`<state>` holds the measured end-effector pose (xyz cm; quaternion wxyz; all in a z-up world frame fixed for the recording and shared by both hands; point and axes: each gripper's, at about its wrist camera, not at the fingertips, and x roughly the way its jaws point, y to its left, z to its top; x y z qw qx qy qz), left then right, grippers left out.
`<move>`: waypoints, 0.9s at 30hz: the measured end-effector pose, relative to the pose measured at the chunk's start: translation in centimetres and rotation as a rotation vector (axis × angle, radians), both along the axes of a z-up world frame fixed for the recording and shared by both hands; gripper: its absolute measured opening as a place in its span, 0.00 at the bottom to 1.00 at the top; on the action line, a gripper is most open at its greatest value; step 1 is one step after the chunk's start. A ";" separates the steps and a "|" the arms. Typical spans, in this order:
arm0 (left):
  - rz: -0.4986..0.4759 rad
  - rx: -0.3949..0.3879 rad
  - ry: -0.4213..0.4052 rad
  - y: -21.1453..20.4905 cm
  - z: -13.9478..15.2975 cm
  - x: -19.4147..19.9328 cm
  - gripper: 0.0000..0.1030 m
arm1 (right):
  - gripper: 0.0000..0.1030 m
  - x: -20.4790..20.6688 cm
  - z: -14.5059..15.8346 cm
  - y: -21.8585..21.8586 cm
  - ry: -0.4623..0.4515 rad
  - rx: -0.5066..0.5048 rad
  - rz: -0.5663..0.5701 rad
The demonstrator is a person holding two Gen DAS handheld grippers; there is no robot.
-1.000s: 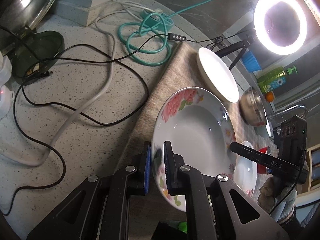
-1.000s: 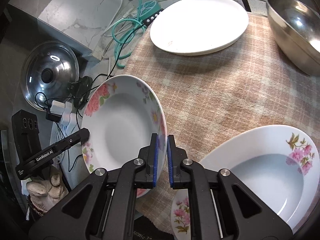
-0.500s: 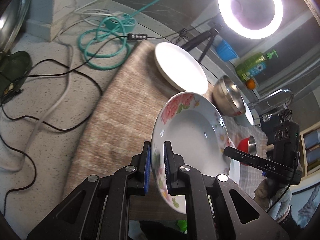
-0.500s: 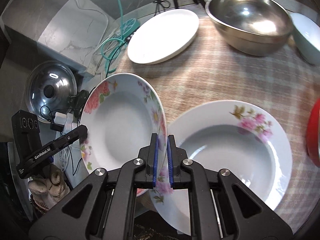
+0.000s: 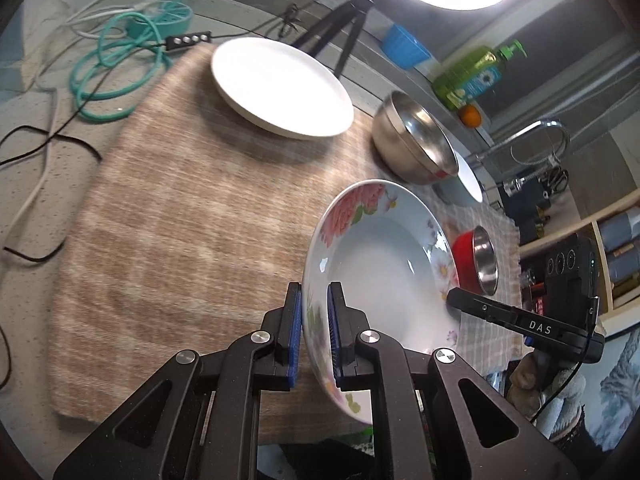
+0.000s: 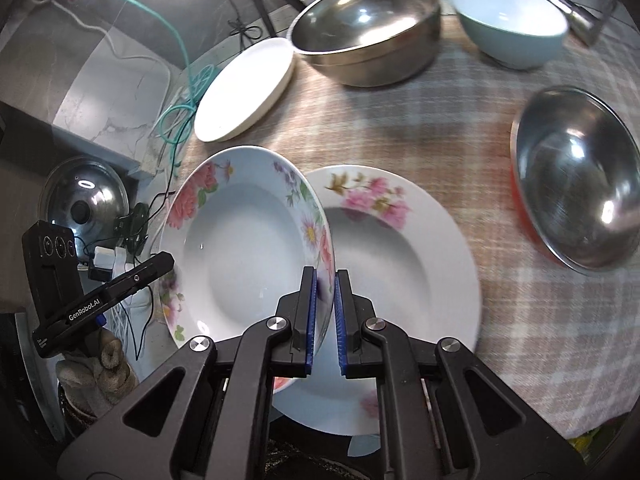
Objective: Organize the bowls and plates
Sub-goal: 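Lift the rose-pattern plate and carry it over the pink-flower plate, then lower the rose-pattern plate into the pink-flower plate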
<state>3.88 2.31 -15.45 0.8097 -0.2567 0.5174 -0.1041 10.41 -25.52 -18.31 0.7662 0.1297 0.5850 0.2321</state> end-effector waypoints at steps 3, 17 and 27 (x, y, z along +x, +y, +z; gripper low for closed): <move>-0.034 0.000 0.010 -1.3 -0.4 0.3 0.10 | 0.08 -0.3 -0.4 -1.5 0.009 -0.009 -0.029; -0.142 0.031 0.041 -5.3 -1.3 0.8 0.10 | 0.09 -1.8 -1.6 -5.0 0.037 -0.040 -0.096; -0.159 0.066 0.064 -6.2 -2.0 0.7 0.10 | 0.09 -2.1 -2.1 -5.4 0.045 -0.053 -0.099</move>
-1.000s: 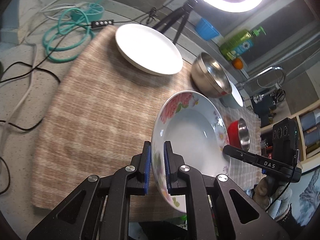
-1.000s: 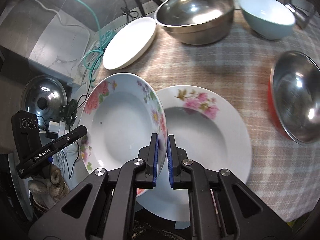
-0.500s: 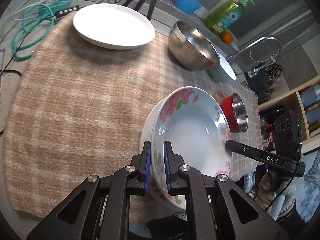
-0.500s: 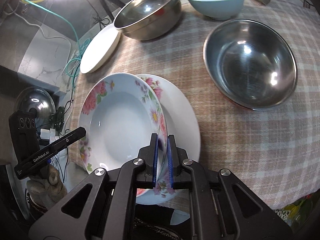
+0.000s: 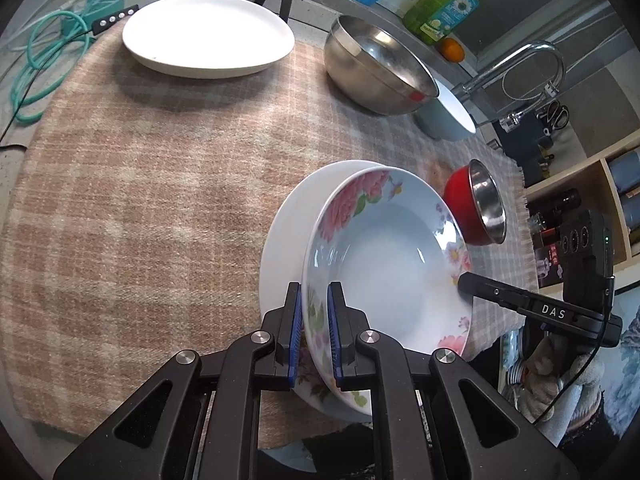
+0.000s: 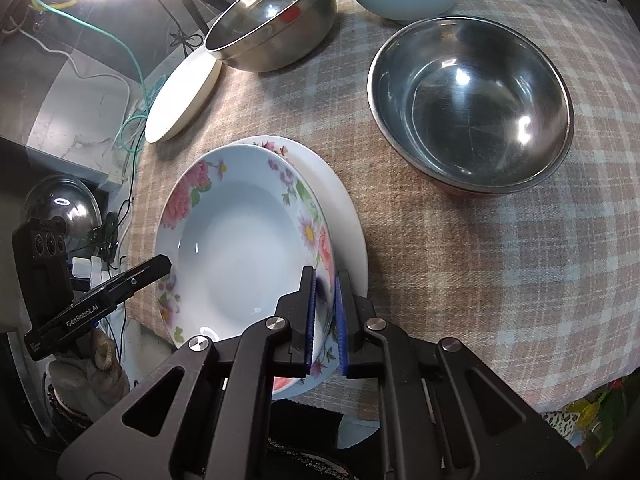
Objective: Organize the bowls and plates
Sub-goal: 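Lower the rose-pattern plate into the pink-flower plate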
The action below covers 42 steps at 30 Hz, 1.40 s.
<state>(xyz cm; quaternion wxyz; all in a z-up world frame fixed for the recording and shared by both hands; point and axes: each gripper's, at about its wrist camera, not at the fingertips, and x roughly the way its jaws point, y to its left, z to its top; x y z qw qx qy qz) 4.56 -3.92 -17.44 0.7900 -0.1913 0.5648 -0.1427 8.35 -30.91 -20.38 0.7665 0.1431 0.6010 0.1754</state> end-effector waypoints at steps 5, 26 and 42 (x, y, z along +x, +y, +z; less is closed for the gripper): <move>0.003 0.024 0.007 -0.1 -0.2 0.1 0.10 | 0.09 0.1 -0.2 0.3 0.001 -0.009 0.003; -0.036 0.125 -0.004 -1.3 0.1 0.7 0.10 | 0.15 0.0 0.4 1.9 -0.043 -0.132 0.076; -0.043 0.125 -0.014 -0.8 0.5 0.7 0.10 | 0.25 0.0 1.1 1.9 -0.072 -0.159 0.065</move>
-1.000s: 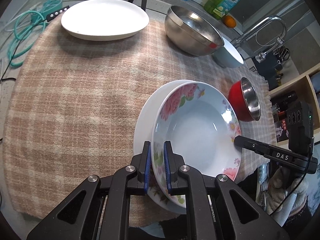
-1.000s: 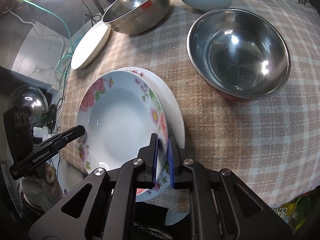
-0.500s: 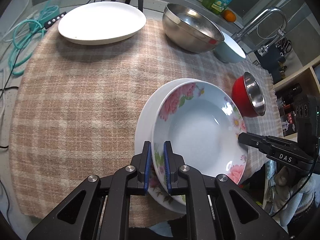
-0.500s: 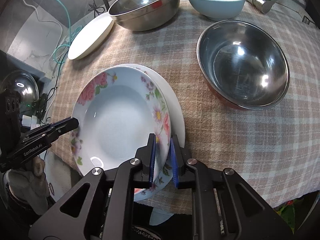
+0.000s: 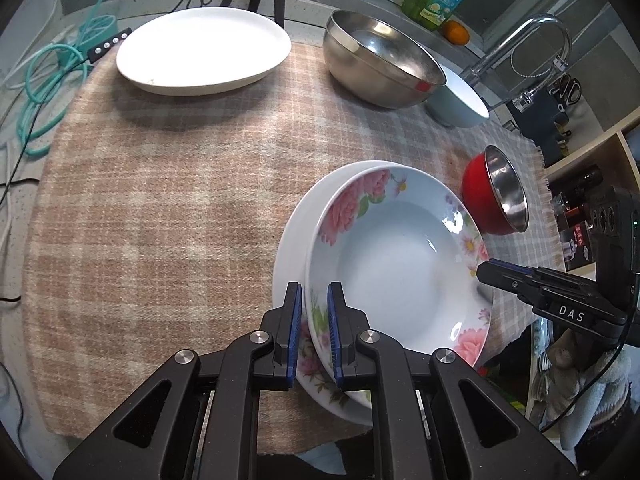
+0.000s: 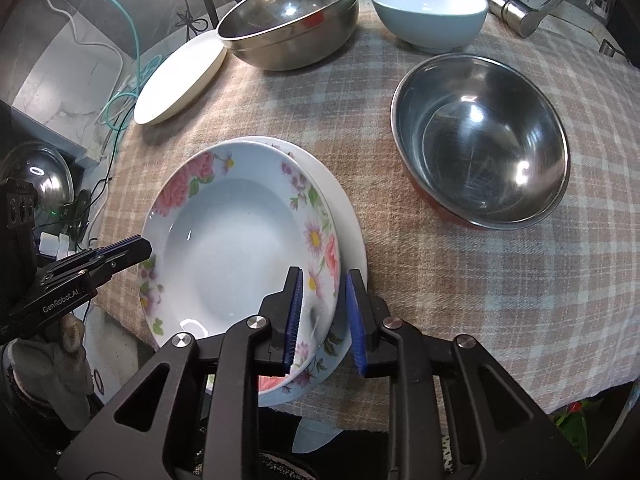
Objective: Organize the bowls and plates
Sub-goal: 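Lower the rose-pattern plate into the pink-flower plate, then open the right gripper and release the stacked plate, then move the right gripper to the rim of the white gold-leaf plate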
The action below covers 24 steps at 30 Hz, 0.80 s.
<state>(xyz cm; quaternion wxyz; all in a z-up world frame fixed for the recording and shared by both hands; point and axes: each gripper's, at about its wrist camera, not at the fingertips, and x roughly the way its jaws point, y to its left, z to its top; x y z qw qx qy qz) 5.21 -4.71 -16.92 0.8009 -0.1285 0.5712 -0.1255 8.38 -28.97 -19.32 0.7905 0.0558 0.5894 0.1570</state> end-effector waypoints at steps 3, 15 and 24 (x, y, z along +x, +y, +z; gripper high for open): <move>0.005 -0.010 -0.007 0.4 0.3 0.0 0.10 | 0.34 0.1 0.6 -0.2 -0.019 0.004 -0.017; 0.038 -0.056 -0.051 3.4 2.1 1.4 0.17 | 0.37 1.1 4.5 1.0 -0.098 0.139 -0.044; 0.095 -0.030 -0.120 8.7 3.8 4.7 0.22 | 0.43 3.7 6.5 5.6 -0.121 0.236 -0.002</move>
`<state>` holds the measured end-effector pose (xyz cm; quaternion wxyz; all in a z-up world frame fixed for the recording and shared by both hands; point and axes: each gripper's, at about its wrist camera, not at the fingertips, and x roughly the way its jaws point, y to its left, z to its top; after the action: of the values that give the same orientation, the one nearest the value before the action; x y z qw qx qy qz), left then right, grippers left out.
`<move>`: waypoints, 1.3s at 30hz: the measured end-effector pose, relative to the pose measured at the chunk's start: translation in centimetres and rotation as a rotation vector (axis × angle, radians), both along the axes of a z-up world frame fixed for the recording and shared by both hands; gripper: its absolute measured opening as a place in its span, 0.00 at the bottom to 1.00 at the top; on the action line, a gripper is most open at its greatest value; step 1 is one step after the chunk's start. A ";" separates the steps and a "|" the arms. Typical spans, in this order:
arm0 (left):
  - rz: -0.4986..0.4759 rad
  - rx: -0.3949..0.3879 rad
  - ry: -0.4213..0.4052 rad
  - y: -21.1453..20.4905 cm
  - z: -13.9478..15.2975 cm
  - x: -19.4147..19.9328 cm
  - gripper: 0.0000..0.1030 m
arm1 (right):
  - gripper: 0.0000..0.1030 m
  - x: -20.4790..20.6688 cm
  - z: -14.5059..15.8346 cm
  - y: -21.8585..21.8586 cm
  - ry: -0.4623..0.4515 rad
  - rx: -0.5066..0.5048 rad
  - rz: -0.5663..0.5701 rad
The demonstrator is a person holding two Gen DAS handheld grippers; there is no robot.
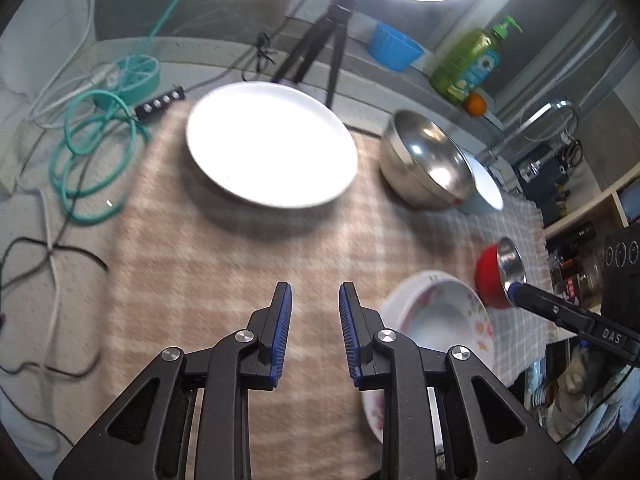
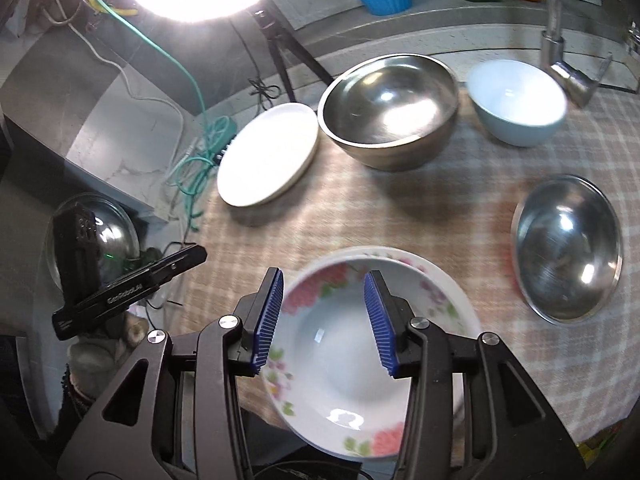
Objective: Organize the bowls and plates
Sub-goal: 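Move the right gripper to the rim of the white gold-leaf plate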
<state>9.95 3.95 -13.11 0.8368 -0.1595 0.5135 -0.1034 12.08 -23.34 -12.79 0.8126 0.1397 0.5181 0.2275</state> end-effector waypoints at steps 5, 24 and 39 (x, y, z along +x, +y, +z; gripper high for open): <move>0.043 -0.014 -0.014 3.6 0.1 3.1 0.22 | 0.43 1.8 -0.1 3.3 -0.007 0.031 0.010; 0.043 -0.044 -0.016 9.7 -1.6 16.9 0.22 | 0.43 9.4 -4.5 8.6 0.077 0.009 -0.132; -0.056 -0.037 0.047 8.7 -4.4 20.6 0.22 | 0.28 12.2 -7.2 9.1 0.155 -0.004 -0.173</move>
<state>30.56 12.68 -17.56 0.8182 -0.1628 0.5353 -0.1322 24.32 -14.27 -19.97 0.7869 0.1994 0.5660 0.1439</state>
